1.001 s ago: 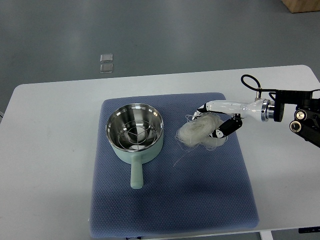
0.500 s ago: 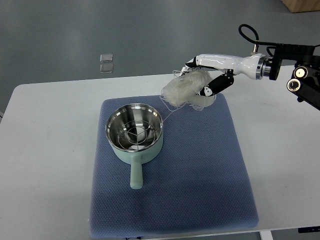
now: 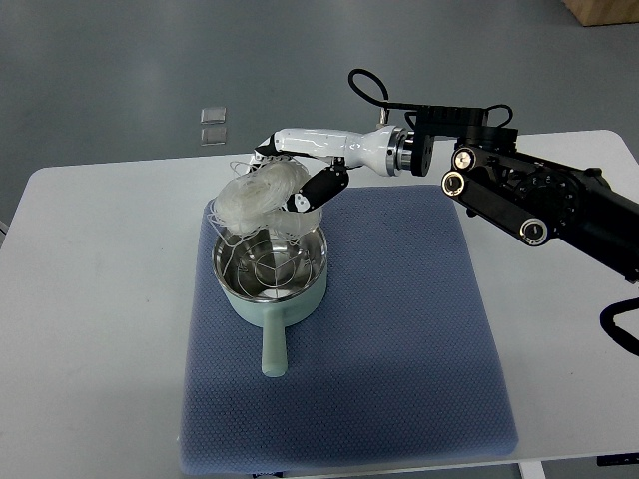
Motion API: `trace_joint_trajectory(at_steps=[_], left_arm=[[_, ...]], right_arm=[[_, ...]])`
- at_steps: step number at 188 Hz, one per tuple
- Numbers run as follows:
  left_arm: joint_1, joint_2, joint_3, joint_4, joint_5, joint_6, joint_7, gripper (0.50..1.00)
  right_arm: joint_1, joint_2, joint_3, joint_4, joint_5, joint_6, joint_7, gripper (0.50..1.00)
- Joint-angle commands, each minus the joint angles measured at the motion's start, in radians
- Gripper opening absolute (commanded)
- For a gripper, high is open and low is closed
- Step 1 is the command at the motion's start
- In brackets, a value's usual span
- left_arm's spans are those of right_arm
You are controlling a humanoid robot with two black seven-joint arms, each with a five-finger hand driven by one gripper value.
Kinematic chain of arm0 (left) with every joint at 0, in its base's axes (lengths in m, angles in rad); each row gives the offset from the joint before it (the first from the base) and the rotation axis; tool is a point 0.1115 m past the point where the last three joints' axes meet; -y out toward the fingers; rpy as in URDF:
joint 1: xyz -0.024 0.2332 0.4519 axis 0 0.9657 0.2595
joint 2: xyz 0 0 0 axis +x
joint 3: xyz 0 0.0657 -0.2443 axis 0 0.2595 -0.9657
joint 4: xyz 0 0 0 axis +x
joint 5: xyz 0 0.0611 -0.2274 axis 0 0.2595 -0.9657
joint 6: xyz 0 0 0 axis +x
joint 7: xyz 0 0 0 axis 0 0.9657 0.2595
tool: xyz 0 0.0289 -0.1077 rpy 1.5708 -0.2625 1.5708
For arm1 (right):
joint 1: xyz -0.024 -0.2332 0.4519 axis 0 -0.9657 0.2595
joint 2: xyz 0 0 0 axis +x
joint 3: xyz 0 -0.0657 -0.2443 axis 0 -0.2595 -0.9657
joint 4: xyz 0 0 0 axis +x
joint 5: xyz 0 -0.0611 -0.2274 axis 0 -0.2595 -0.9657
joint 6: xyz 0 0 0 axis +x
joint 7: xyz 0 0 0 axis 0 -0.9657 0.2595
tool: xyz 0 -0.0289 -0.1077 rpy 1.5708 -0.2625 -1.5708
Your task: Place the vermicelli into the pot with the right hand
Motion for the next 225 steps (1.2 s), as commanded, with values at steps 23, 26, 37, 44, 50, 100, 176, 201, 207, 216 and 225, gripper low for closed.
trace_joint_trajectory(at_steps=[23, 26, 37, 44, 50, 100, 176, 201, 207, 216, 225], left_arm=[[0.0, 0.0, 0.0, 0.0, 0.0, -0.001, 0.0, 1.0], [0.0, 0.0, 0.0, 0.0, 0.0, 0.0, 0.0, 1.0], [0.001, 0.0, 0.0, 0.0, 0.0, 0.0, 0.0, 1.0], [0.0, 0.0, 0.0, 0.0, 0.0, 0.0, 0.0, 1.0], [0.0, 0.0, 0.0, 0.0, 0.0, 0.0, 0.0, 1.0], [0.0, 0.0, 0.0, 0.0, 0.0, 0.0, 0.0, 1.0], [0.0, 0.0, 0.0, 0.0, 0.0, 0.0, 0.0, 1.0], [0.0, 0.0, 0.0, 0.0, 0.0, 0.0, 0.0, 1.0], [0.0, 0.0, 0.0, 0.0, 0.0, 0.0, 0.0, 1.0], [0.0, 0.0, 0.0, 0.0, 0.0, 0.0, 0.0, 1.0], [0.0, 0.0, 0.0, 0.0, 0.0, 0.0, 0.0, 1.0]], right_arm=[[-0.026, 0.034, -0.04, -0.009, -0.001, -0.023, -0.003, 0.578], [-0.032, 0.034, -0.043, -0.009, -0.001, -0.026, -0.003, 0.582], [-0.042, 0.036, -0.051, -0.014, -0.001, -0.032, -0.003, 0.59], [-0.047, 0.036, -0.051, -0.021, -0.001, -0.04, -0.005, 0.598], [-0.052, 0.036, -0.051, -0.026, -0.001, -0.045, -0.006, 0.603], [-0.072, 0.036, -0.048, -0.041, 0.001, -0.074, -0.005, 0.762], [-0.069, 0.016, -0.026, -0.032, 0.021, -0.069, 0.003, 0.891], [-0.07, 0.004, 0.024, -0.032, 0.029, -0.071, 0.006, 0.899], [-0.072, 0.001, 0.044, -0.032, 0.036, -0.069, 0.006, 0.903], [-0.073, 0.001, 0.07, -0.032, 0.053, -0.066, 0.006, 0.905], [-0.073, 0.001, 0.097, -0.032, 0.079, -0.066, 0.006, 0.905]])
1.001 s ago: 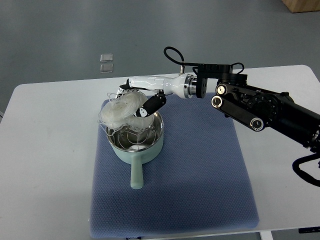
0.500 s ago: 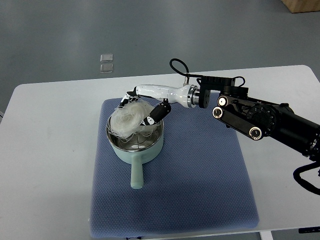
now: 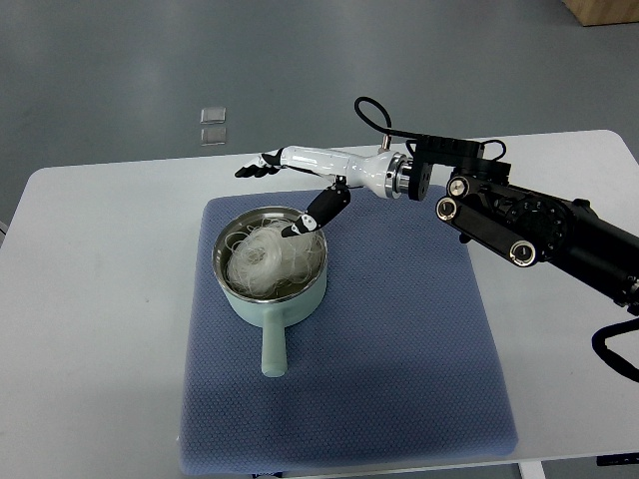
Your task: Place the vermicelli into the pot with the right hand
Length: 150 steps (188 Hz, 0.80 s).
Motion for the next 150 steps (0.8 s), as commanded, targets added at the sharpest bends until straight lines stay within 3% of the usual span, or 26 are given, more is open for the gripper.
trace_joint_trajectory(at_steps=[1, 30, 74, 150], left_arm=[[0.0, 0.0, 0.0, 0.0, 0.0, 0.0, 0.0, 1.0], [0.0, 0.0, 0.0, 0.0, 0.0, 0.0, 0.0, 1.0], [0.001, 0.0, 0.0, 0.0, 0.0, 0.0, 0.0, 1.0], [0.001, 0.0, 0.0, 0.0, 0.0, 0.0, 0.0, 1.0]], right_arm=[[-0.005, -0.002, 0.059, 0.0, 0.051, 0.002, 0.0, 0.905], [-0.067, -0.002, 0.127, -0.008, 0.212, -0.009, 0.0, 0.907], [-0.179, 0.007, 0.224, -0.084, 0.469, -0.097, 0.002, 0.913], [-0.257, 0.01, 0.27, -0.175, 0.988, -0.173, 0.014, 0.915]])
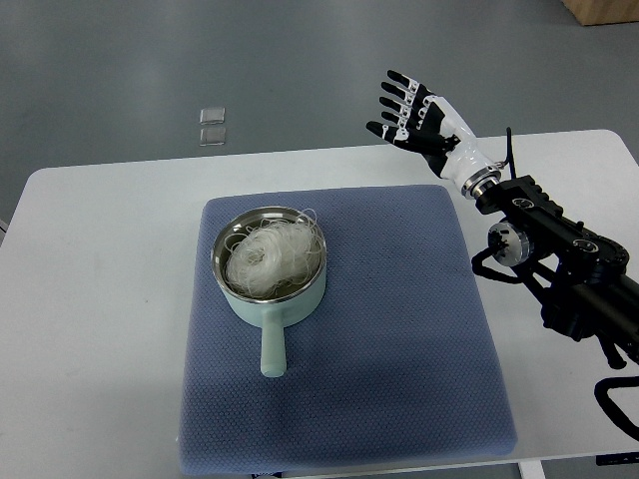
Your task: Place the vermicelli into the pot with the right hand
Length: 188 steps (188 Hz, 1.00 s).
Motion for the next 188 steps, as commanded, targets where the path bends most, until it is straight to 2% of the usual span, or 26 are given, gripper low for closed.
trace_joint_trajectory(at_steps=[1, 48, 163, 188], left_arm=[[0.0, 0.0, 0.0, 0.0, 0.0, 0.0, 0.0, 1.0], [0.0, 0.0, 0.0, 0.0, 0.0, 0.0, 0.0, 1.0], [0.0, 0.0, 0.0, 0.0, 0.0, 0.0, 0.0, 1.0], [0.0, 0.0, 0.0, 0.0, 0.0, 0.0, 0.0, 1.0]], right_arm=[[-0.012, 0.001, 0.009, -0.027, 0.103, -0.009, 0.009, 0.915], [-0.024, 0.015, 0.058, -0.081, 0.269, -0.011, 0.012, 0.917], [-0.044, 0.047, 0.107, -0.136, 0.281, -0.017, 0.012, 0.928], [-0.044, 0.05, 0.107, -0.136, 0.281, -0.042, 0.023, 0.928]])
